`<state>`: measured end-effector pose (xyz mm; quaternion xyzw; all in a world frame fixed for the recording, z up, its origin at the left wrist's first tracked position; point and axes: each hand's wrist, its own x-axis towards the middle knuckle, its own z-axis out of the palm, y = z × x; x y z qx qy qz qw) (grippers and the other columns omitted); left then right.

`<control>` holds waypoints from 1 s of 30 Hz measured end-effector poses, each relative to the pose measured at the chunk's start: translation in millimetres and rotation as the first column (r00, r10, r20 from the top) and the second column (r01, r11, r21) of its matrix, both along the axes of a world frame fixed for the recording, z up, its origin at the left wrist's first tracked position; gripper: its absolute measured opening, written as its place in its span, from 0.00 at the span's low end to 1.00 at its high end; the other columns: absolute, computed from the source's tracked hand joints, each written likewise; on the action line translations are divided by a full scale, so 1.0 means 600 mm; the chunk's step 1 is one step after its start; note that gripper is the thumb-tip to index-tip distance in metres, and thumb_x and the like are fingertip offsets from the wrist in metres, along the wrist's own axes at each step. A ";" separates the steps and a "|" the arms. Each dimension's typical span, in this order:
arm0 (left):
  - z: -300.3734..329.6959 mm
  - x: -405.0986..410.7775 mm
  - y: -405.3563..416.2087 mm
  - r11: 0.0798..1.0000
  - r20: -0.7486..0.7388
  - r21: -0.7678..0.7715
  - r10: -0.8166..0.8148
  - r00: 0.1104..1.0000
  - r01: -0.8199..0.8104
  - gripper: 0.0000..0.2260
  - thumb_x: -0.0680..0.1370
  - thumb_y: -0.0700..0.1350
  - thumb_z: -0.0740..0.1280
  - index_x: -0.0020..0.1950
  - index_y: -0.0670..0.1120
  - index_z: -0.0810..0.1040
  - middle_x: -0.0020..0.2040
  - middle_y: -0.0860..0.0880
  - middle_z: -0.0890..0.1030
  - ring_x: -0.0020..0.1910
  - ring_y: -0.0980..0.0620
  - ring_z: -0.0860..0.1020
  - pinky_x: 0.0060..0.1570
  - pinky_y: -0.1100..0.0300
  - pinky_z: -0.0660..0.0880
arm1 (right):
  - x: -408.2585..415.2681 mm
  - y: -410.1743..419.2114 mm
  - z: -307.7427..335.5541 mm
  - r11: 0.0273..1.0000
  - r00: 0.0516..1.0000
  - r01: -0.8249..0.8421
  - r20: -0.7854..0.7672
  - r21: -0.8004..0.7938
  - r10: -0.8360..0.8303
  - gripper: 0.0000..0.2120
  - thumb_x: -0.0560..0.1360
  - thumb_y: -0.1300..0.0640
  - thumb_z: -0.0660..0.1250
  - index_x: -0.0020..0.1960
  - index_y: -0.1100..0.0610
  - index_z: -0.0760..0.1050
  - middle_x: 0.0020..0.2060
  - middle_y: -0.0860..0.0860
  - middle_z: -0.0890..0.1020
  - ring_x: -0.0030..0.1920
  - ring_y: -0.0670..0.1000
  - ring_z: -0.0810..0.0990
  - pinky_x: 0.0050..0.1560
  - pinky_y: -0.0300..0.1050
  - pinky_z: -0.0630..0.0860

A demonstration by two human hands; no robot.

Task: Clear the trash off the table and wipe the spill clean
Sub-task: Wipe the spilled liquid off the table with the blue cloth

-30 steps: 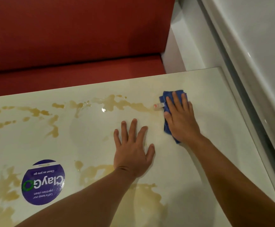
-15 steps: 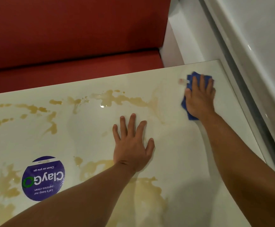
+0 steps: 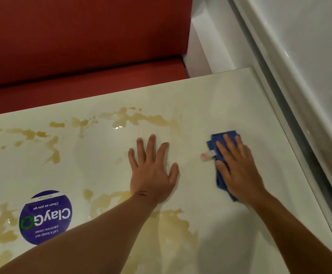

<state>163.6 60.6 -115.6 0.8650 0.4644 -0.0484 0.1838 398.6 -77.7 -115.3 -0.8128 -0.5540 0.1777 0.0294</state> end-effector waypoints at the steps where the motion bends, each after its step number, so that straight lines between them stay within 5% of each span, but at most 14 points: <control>1: 0.001 0.001 0.000 1.000 0.008 -0.003 0.002 1.000 -0.002 0.30 0.80 0.64 0.50 0.82 0.56 0.53 0.84 0.48 0.41 0.80 0.41 0.34 0.77 0.37 0.37 | 0.023 0.000 0.002 0.999 0.999 0.040 0.007 0.006 -0.040 0.28 0.85 0.43 0.47 0.83 0.50 0.53 0.83 0.51 0.52 0.83 0.56 0.45 0.78 0.63 0.54; 7: 0.000 0.001 0.000 1.000 0.010 -0.008 0.006 1.000 -0.006 0.30 0.80 0.64 0.50 0.81 0.56 0.53 0.84 0.48 0.42 0.81 0.40 0.34 0.77 0.37 0.37 | 0.103 0.151 0.001 0.963 0.959 0.269 0.089 -0.001 -0.268 0.29 0.85 0.45 0.42 0.83 0.53 0.46 0.83 0.54 0.47 0.82 0.62 0.42 0.80 0.61 0.45; 13: 0.004 0.000 -0.002 1.000 -0.008 0.004 0.007 1.000 -0.007 0.31 0.80 0.65 0.49 0.82 0.55 0.52 0.84 0.48 0.41 0.81 0.41 0.34 0.78 0.37 0.38 | -0.007 0.272 0.005 0.998 0.994 0.069 0.080 0.004 -0.070 0.28 0.86 0.47 0.45 0.84 0.53 0.46 0.83 0.53 0.45 0.82 0.61 0.39 0.81 0.61 0.42; 22: 0.000 -0.001 -0.001 1.000 -0.014 0.014 0.011 1.000 -0.011 0.32 0.81 0.65 0.49 0.82 0.54 0.51 0.84 0.49 0.41 0.81 0.42 0.34 0.78 0.38 0.38 | -0.027 0.027 -0.011 0.983 0.982 -0.182 0.054 0.004 0.181 0.28 0.86 0.44 0.44 0.83 0.52 0.52 0.83 0.51 0.51 0.83 0.58 0.46 0.80 0.60 0.51; 30: -0.004 0.001 -0.001 1.000 0.005 0.009 0.021 1.000 -0.021 0.32 0.80 0.65 0.51 0.82 0.54 0.53 0.84 0.49 0.43 0.81 0.42 0.36 0.78 0.38 0.39 | 0.127 0.109 0.000 0.964 0.958 0.264 0.113 -0.006 -0.262 0.29 0.85 0.46 0.42 0.83 0.55 0.47 0.83 0.55 0.47 0.82 0.62 0.43 0.80 0.61 0.47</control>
